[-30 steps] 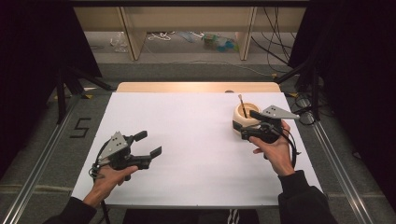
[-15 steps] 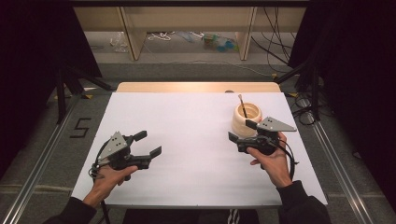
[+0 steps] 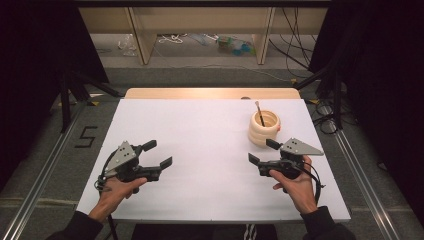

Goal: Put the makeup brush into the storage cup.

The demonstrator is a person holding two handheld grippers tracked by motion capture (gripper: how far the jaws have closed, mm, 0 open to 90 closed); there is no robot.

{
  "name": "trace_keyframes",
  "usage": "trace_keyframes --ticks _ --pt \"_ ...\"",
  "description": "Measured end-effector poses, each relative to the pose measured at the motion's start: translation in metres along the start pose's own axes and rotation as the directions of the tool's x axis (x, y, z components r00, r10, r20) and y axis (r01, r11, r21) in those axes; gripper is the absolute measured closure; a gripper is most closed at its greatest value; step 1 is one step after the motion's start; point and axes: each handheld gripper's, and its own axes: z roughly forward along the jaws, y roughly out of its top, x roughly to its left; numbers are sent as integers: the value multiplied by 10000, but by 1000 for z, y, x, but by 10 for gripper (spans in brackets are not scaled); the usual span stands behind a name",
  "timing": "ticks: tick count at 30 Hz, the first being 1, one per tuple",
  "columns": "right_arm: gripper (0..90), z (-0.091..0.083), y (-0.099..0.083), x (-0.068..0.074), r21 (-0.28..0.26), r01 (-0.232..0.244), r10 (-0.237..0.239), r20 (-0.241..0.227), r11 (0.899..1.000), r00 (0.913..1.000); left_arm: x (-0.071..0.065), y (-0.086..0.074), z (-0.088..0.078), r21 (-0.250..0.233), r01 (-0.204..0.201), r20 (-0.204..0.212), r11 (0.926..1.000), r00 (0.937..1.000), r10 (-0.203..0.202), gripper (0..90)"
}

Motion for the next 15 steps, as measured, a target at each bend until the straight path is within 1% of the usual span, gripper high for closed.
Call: trace_keyframes --ticks 3,4,5,6,7,8,9,10,11,12,13,15 --pt "158 -3 -3 1 -86 37 -38 -45 10000 10000 1 0 -1 8 -94 22 10000 10000 94 160" --pt "158 -3 -5 2 -261 9 -11 -51 9997 10000 1 0 -1 -6 -48 12 10000 10000 48 159" --pt "158 -5 -6 3 -105 -44 43 -86 9999 10000 0 -1 -2 -5 78 -22 10000 10000 -78 159" --pt "158 -6 -6 4 -68 16 -17 -102 10000 9999 0 -1 -2 -1 112 -22 9999 9999 -112 159" --pt "158 -7 -8 6 -122 -20 17 -262 9999 9997 1 -1 -2 -25 17 17 10000 10000 -17 159" --pt "158 -7 -8 6 -122 -20 17 -262 9999 9997 2 -2 -2 -23 9 35 10000 10000 -9 159" --pt "158 -7 -9 7 -247 -4 -2 -260 9997 9997 1 -3 -3 74 71 -32 9999 10000 -71 159" --pt "158 -8 -9 8 -123 54 -57 -256 9999 9997 0 -4 -3 81 122 -17 9999 9999 -122 159" --pt "158 -8 -10 9 -273 86 -95 -327 9996 9994 0 -4 -3 122 119 -11 9999 9999 -119 159" --pt "158 -9 -10 10 -337 158 -168 -303 9993 9994 -1 -5 -2 173 56 60 9998 10000 -57 159" --pt "158 -10 -11 11 -185 71 -76 -294 9998 9995 -2 -6 -2 167 168 35 9997 9999 -169 159" --pt "158 -11 -11 12 -122 -2 -2 -329 9999 9995 -2 -6 -2 80 215 94 9997 9997 -216 159"
